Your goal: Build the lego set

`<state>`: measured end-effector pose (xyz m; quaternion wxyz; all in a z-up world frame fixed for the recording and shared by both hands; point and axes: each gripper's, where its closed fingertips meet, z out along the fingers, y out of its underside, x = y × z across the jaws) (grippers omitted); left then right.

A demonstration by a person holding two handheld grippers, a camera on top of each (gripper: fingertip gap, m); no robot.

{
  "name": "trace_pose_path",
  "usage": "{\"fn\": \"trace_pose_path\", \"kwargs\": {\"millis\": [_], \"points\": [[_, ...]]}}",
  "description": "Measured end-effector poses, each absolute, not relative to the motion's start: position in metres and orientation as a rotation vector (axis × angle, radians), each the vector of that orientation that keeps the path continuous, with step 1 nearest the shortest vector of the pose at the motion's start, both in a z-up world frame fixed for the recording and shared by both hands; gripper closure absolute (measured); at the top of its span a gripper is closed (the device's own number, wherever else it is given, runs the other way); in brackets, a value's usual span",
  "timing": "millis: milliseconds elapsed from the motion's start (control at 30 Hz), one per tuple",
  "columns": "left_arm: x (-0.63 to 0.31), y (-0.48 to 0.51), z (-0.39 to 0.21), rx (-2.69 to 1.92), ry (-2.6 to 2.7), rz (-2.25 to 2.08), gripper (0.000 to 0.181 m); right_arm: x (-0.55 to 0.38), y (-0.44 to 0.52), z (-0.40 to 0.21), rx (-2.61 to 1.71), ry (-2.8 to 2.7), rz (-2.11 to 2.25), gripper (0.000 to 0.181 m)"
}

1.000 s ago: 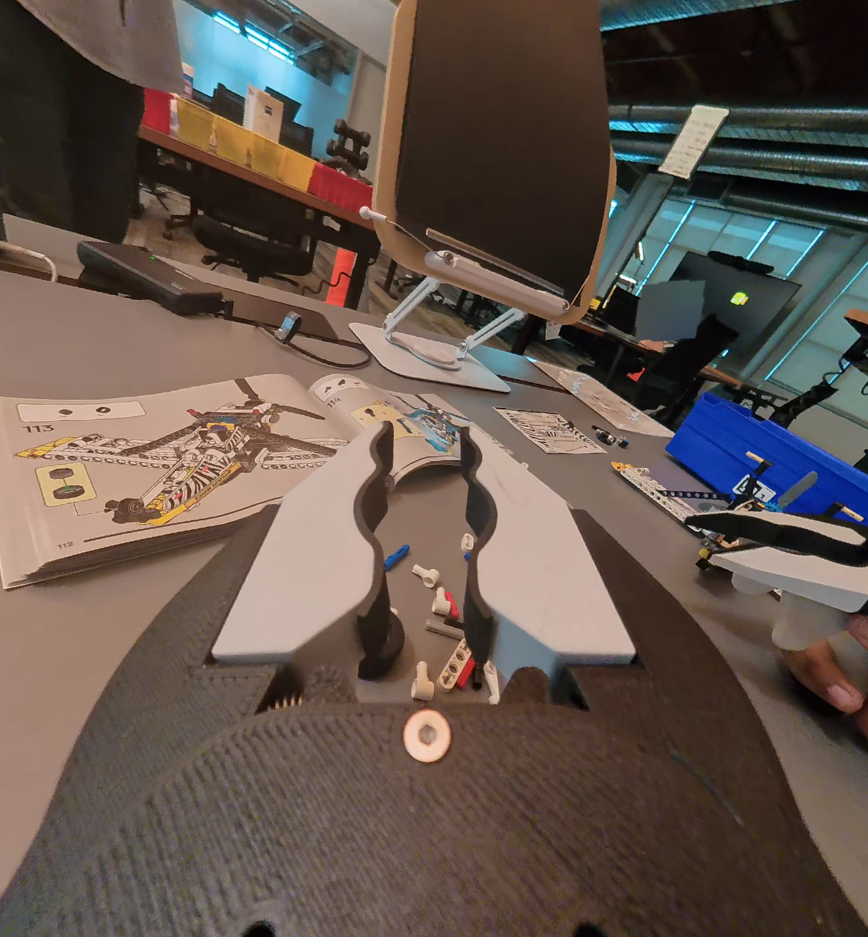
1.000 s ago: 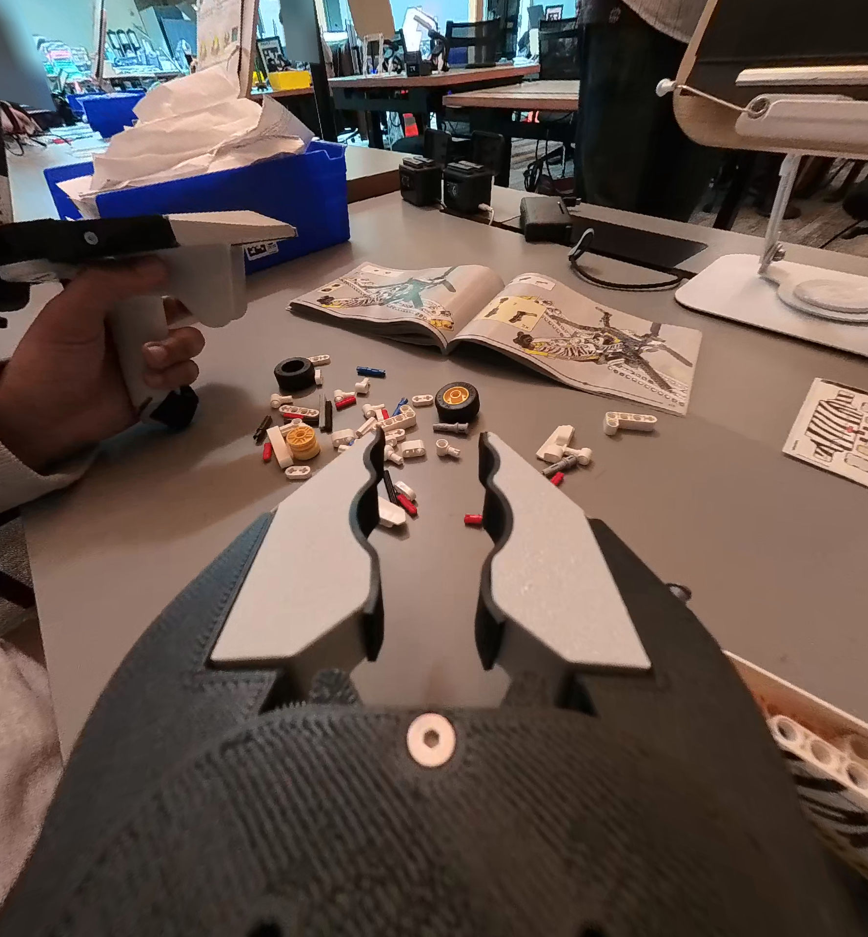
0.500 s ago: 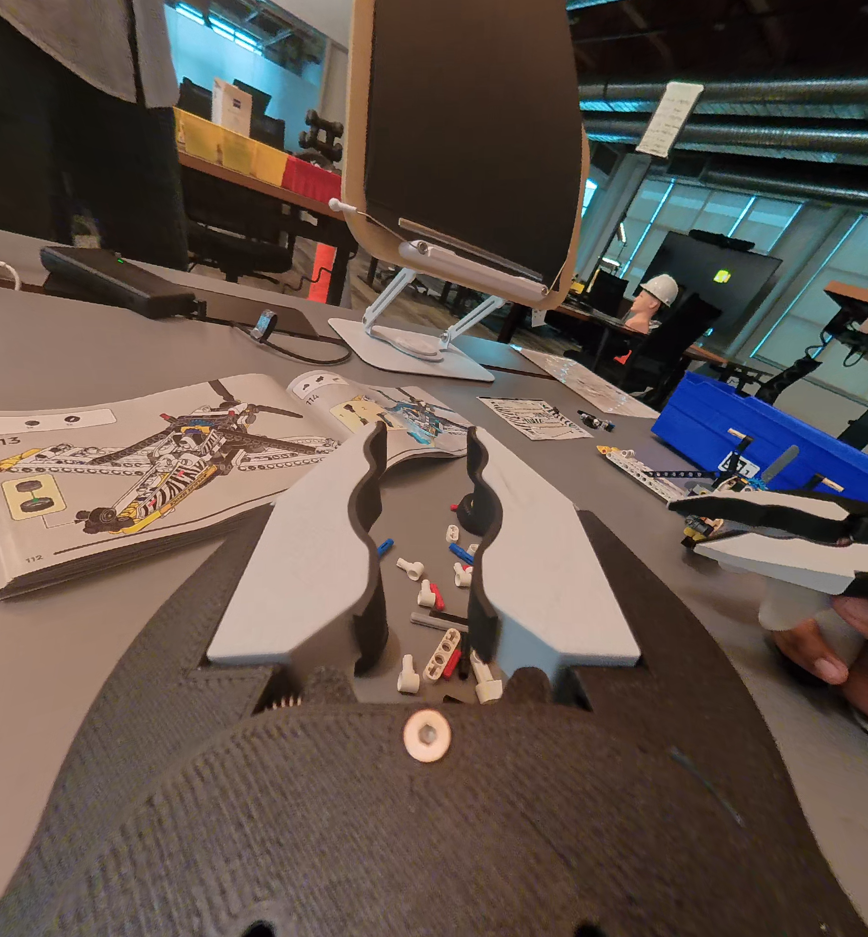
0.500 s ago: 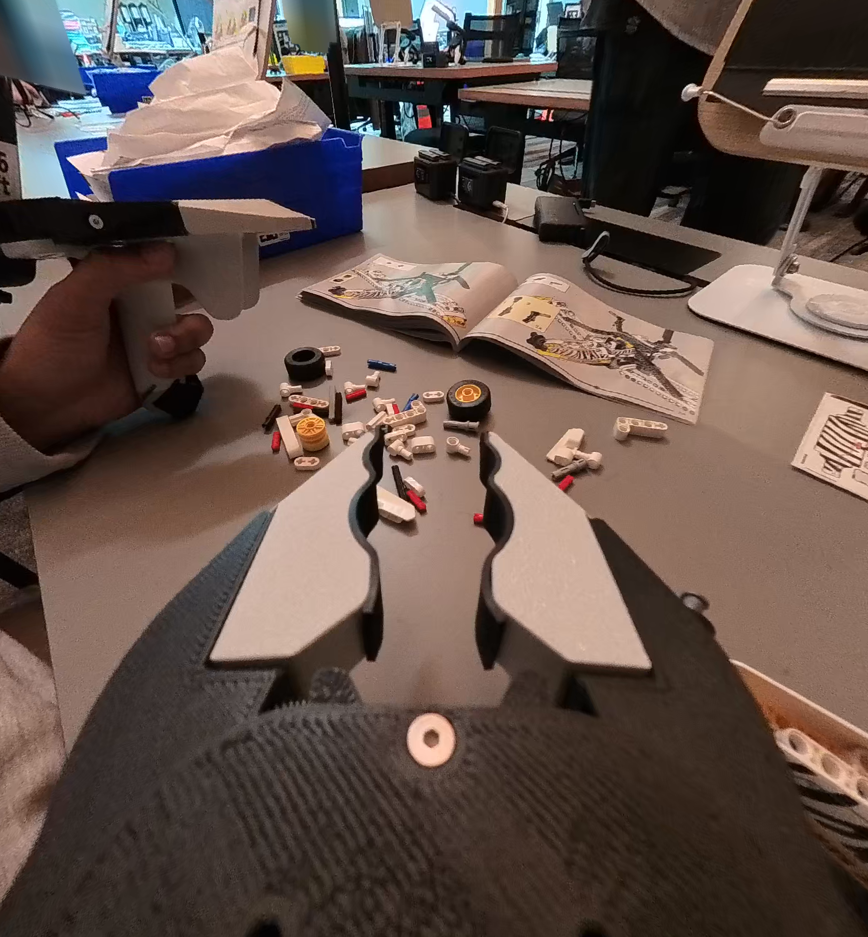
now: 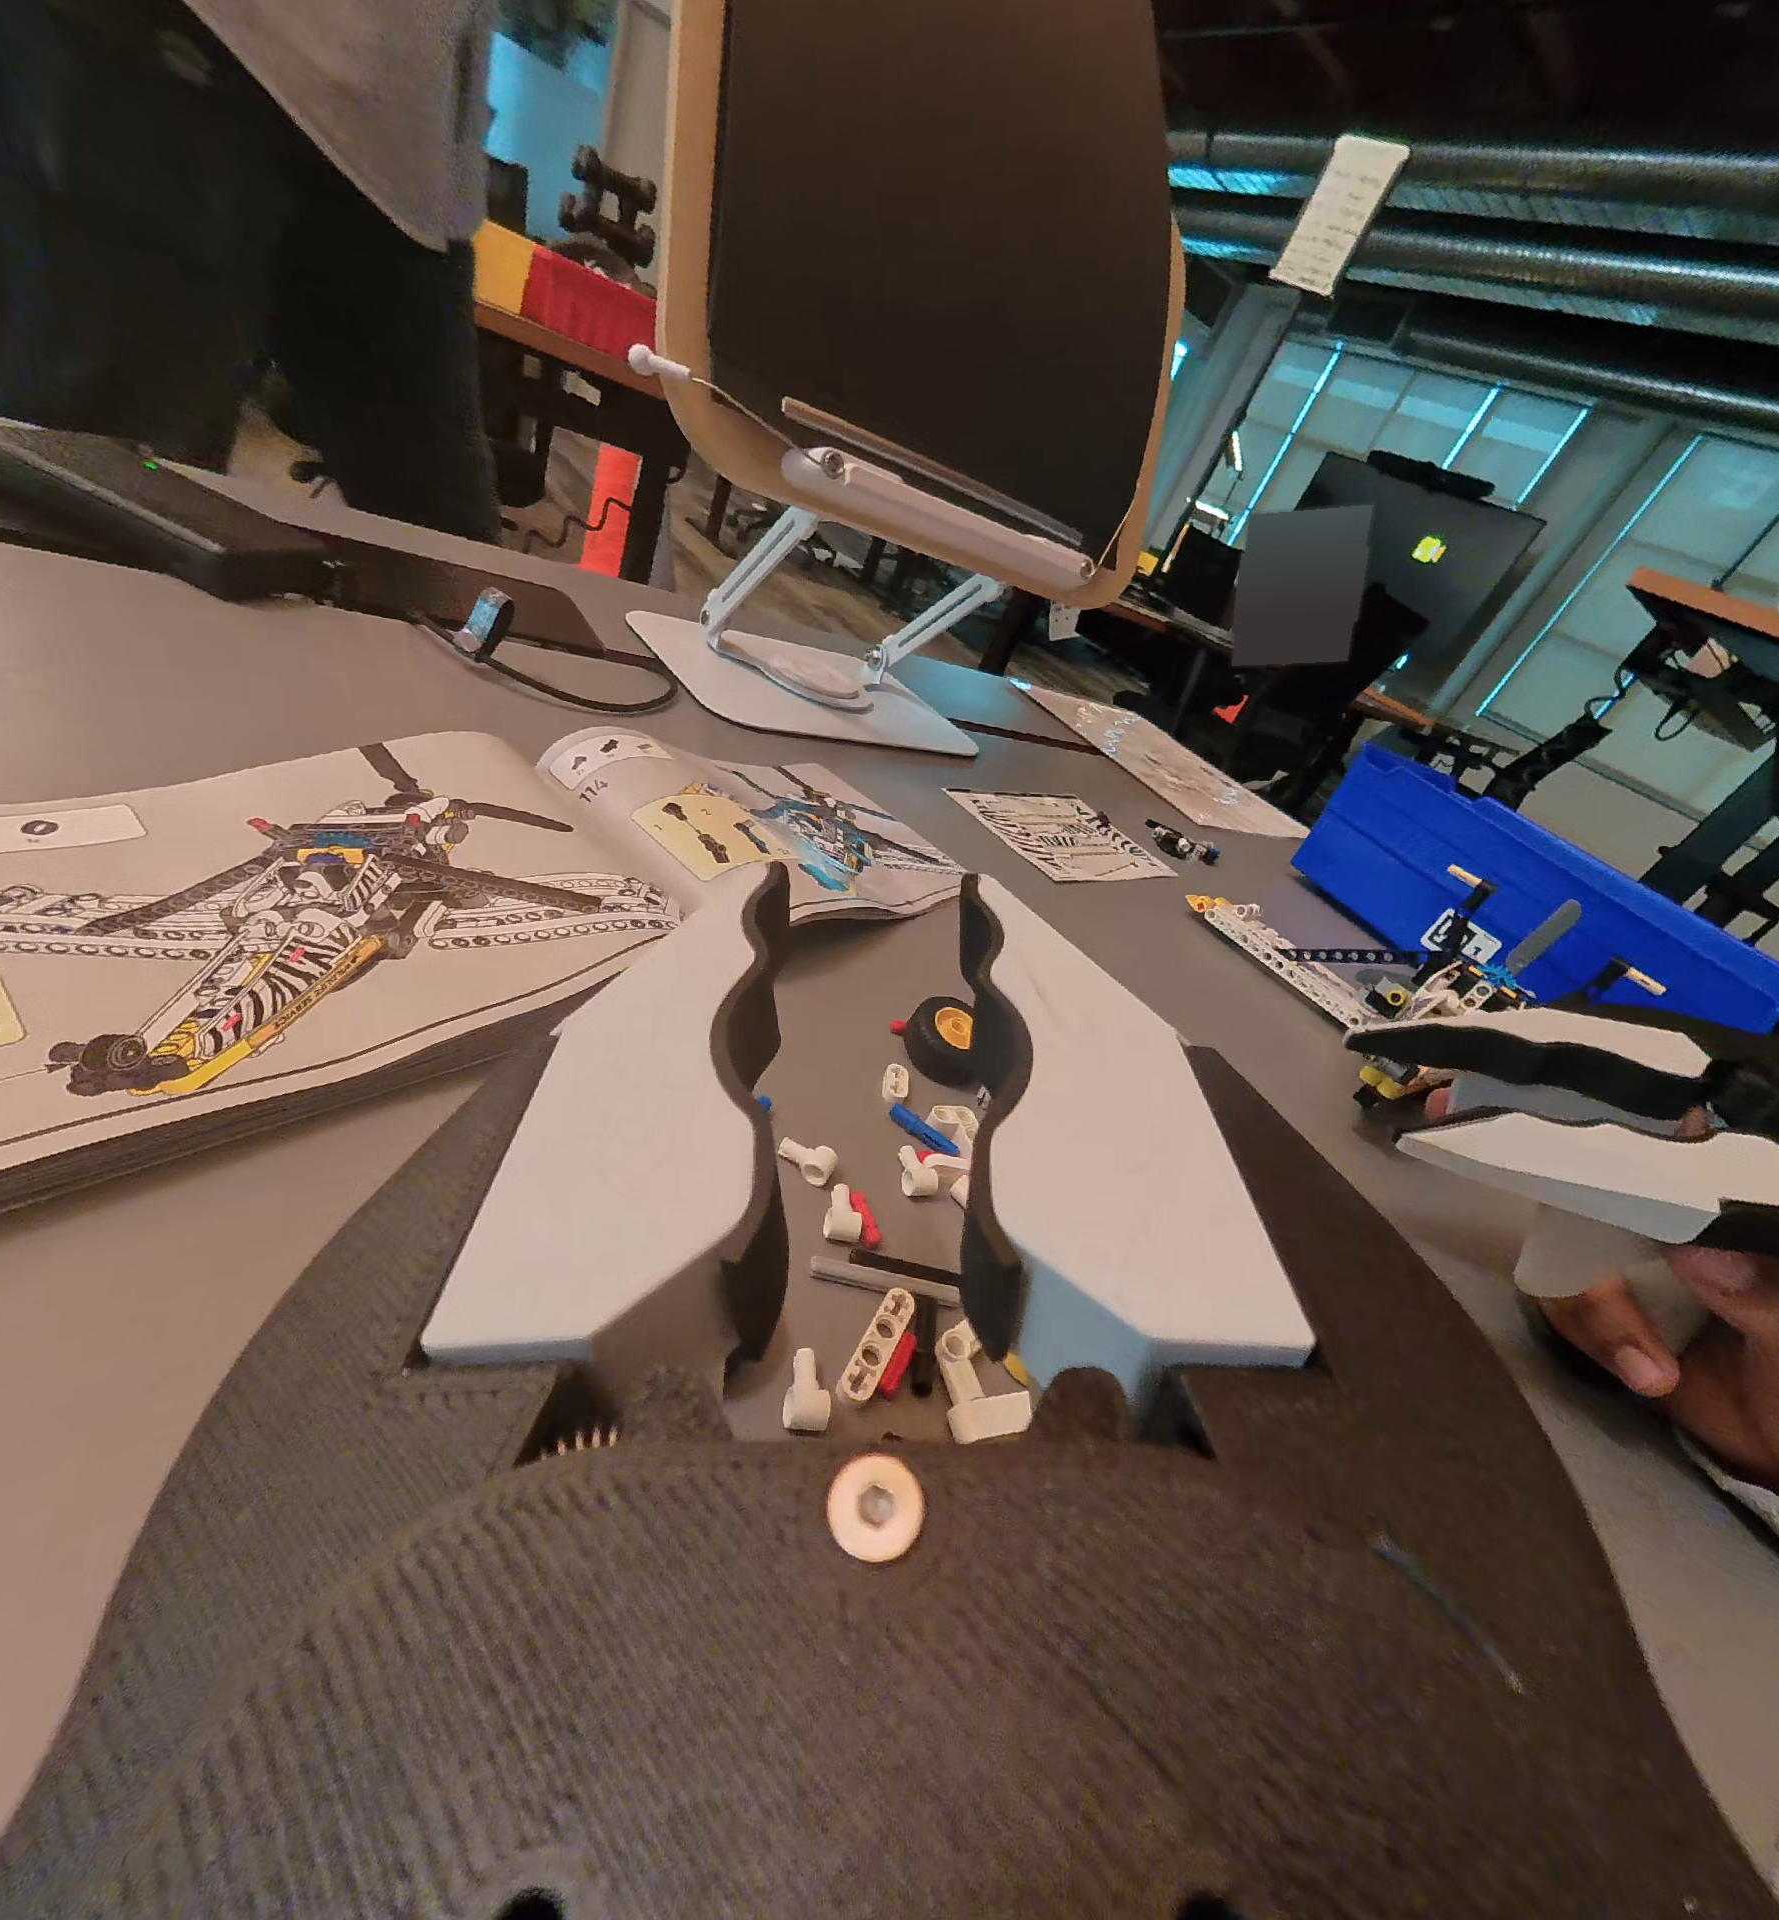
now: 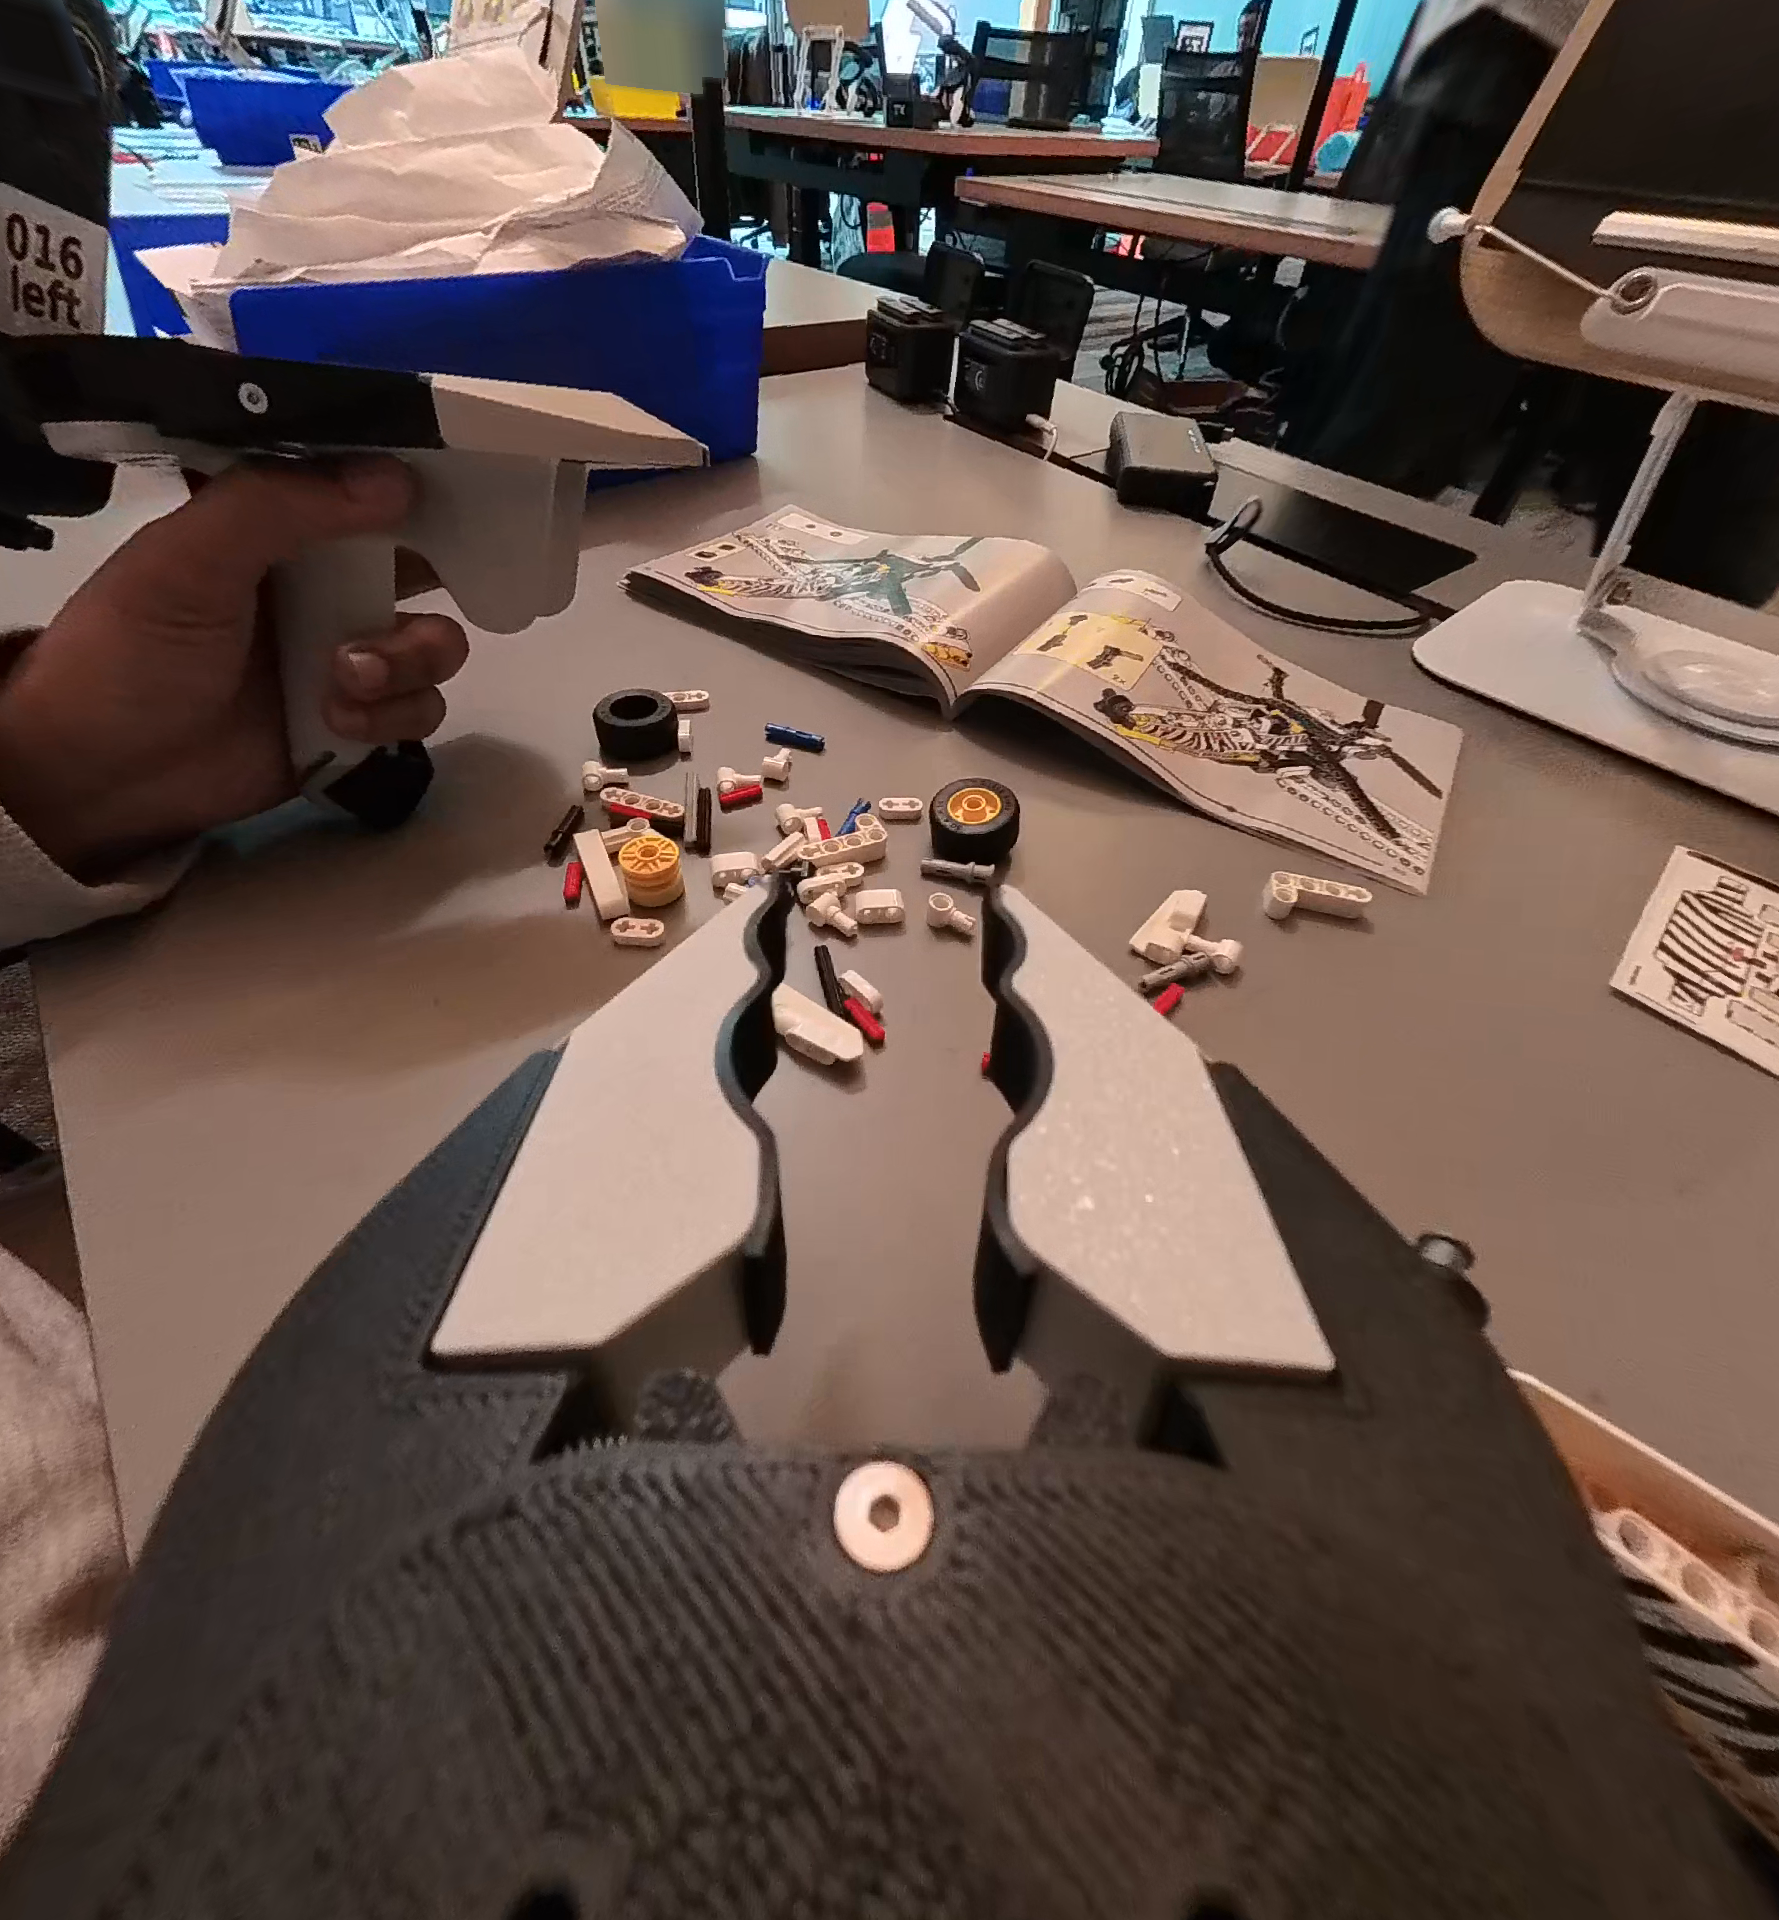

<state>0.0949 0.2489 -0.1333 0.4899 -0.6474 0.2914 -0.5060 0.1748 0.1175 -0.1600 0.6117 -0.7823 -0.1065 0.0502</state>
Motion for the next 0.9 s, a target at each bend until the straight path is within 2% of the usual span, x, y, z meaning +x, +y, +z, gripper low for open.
{"fn": "trace_pose_path", "kwargs": {"millis": [800,900], "points": [[0.100,0.244,-0.135,-1.575,0.734,-1.250,0.147,0.158,0.114,-0.163,-1.790,-0.394,0.006,0.147],[0.100,0.243,-0.133,-1.562,0.743,-1.239,0.147,0.156,0.115,-0.167,-1.805,-0.414,-0.016,0.155]]}}
